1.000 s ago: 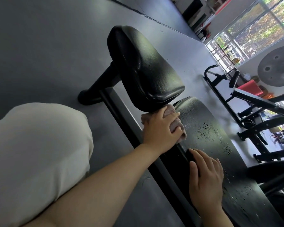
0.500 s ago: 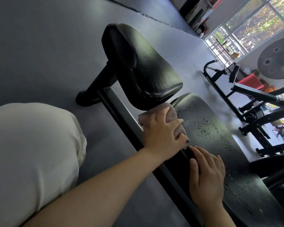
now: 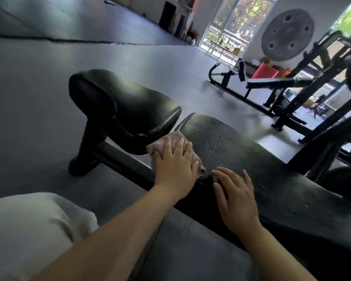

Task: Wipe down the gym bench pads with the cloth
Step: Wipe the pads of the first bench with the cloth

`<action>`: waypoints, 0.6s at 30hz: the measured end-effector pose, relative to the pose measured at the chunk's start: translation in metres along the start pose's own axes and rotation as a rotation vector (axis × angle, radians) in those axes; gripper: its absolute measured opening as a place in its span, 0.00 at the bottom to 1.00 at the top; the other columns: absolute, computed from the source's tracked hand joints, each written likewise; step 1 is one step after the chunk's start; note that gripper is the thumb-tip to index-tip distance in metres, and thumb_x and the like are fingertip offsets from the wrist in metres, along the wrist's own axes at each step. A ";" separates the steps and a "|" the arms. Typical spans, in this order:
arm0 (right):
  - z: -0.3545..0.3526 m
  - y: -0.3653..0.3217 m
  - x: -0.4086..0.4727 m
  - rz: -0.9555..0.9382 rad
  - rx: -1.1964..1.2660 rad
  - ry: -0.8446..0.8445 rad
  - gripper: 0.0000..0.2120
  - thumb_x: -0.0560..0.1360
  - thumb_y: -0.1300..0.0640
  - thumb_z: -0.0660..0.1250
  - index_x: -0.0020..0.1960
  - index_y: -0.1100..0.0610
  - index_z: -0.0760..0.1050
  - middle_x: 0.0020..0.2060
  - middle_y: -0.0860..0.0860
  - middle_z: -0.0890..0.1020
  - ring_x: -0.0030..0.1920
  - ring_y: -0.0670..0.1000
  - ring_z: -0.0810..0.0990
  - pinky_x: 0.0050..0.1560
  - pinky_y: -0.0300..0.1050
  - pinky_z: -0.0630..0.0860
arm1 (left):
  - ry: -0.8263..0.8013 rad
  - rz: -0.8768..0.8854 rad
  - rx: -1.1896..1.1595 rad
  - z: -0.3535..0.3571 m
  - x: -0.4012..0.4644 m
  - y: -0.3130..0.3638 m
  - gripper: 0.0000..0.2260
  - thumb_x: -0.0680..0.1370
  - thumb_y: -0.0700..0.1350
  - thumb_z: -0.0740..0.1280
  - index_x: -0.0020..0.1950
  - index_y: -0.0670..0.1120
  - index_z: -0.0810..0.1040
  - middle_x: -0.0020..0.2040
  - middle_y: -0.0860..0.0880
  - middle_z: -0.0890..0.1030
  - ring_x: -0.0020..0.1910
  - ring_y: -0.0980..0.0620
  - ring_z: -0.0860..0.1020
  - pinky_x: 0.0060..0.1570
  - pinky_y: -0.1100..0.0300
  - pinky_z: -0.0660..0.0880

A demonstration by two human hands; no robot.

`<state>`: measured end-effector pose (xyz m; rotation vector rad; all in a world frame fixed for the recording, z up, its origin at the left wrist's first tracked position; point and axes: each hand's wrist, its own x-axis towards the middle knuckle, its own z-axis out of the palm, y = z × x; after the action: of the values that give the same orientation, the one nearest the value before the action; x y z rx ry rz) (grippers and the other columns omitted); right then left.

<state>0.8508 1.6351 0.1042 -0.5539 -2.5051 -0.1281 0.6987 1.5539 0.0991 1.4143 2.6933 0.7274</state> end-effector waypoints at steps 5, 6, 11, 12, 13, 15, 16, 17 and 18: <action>-0.014 0.010 -0.020 0.065 -0.041 0.088 0.17 0.77 0.51 0.56 0.56 0.56 0.79 0.57 0.52 0.79 0.58 0.48 0.73 0.67 0.55 0.61 | 0.112 0.053 0.057 0.019 -0.019 0.019 0.30 0.78 0.58 0.44 0.72 0.44 0.67 0.72 0.44 0.68 0.73 0.38 0.60 0.66 0.33 0.56; -0.017 0.014 -0.027 0.079 -0.066 0.094 0.16 0.77 0.52 0.57 0.56 0.57 0.79 0.56 0.53 0.79 0.57 0.49 0.72 0.66 0.56 0.63 | 0.143 0.077 0.063 0.023 -0.022 0.023 0.30 0.77 0.58 0.45 0.69 0.43 0.71 0.69 0.43 0.72 0.71 0.38 0.64 0.64 0.32 0.58; -0.033 0.033 -0.070 0.219 -0.190 0.054 0.18 0.76 0.50 0.56 0.58 0.58 0.77 0.54 0.55 0.78 0.56 0.51 0.71 0.62 0.56 0.69 | 0.202 0.266 0.050 0.044 -0.044 0.057 0.31 0.75 0.58 0.51 0.65 0.37 0.74 0.64 0.37 0.75 0.65 0.36 0.71 0.63 0.32 0.61; -0.037 0.037 -0.078 0.246 -0.215 0.040 0.18 0.76 0.50 0.56 0.58 0.58 0.76 0.53 0.55 0.77 0.55 0.52 0.71 0.61 0.55 0.70 | 0.191 0.317 0.054 0.050 -0.050 0.065 0.32 0.74 0.58 0.51 0.66 0.36 0.72 0.65 0.37 0.74 0.66 0.36 0.70 0.64 0.33 0.58; -0.042 0.041 -0.085 0.274 -0.236 0.018 0.18 0.76 0.50 0.56 0.58 0.58 0.76 0.53 0.55 0.77 0.54 0.53 0.73 0.60 0.55 0.71 | 0.176 0.372 0.068 0.055 -0.055 0.074 0.32 0.74 0.58 0.51 0.68 0.37 0.70 0.67 0.37 0.72 0.67 0.36 0.68 0.64 0.34 0.55; -0.053 0.052 -0.097 0.343 -0.273 -0.036 0.18 0.75 0.50 0.57 0.58 0.59 0.76 0.52 0.55 0.78 0.52 0.55 0.76 0.57 0.55 0.74 | 0.170 0.493 0.142 0.068 -0.063 0.090 0.32 0.75 0.59 0.53 0.71 0.38 0.61 0.70 0.38 0.68 0.71 0.37 0.61 0.65 0.35 0.53; -0.058 0.058 -0.103 0.379 -0.289 -0.065 0.17 0.74 0.51 0.59 0.58 0.59 0.76 0.52 0.56 0.78 0.51 0.56 0.78 0.56 0.54 0.75 | 0.173 0.548 0.188 0.074 -0.065 0.097 0.34 0.74 0.60 0.57 0.72 0.38 0.58 0.71 0.38 0.67 0.72 0.38 0.58 0.65 0.35 0.52; -0.064 0.065 -0.109 0.416 -0.306 -0.097 0.17 0.73 0.52 0.62 0.58 0.60 0.76 0.52 0.56 0.78 0.50 0.57 0.79 0.55 0.54 0.75 | 0.174 0.593 0.231 0.077 -0.066 0.103 0.37 0.72 0.59 0.61 0.72 0.38 0.55 0.72 0.39 0.66 0.72 0.38 0.56 0.66 0.35 0.51; -0.069 0.072 -0.115 0.455 -0.321 -0.131 0.18 0.72 0.53 0.64 0.58 0.60 0.77 0.52 0.57 0.79 0.50 0.58 0.79 0.55 0.55 0.76 | 0.157 0.619 0.276 0.080 -0.065 0.109 0.39 0.71 0.59 0.65 0.72 0.38 0.53 0.72 0.39 0.65 0.72 0.38 0.55 0.67 0.35 0.48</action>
<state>1.0024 1.6444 0.0970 -1.2834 -2.4235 -0.3298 0.8395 1.5869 0.0594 2.4043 2.5309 0.4994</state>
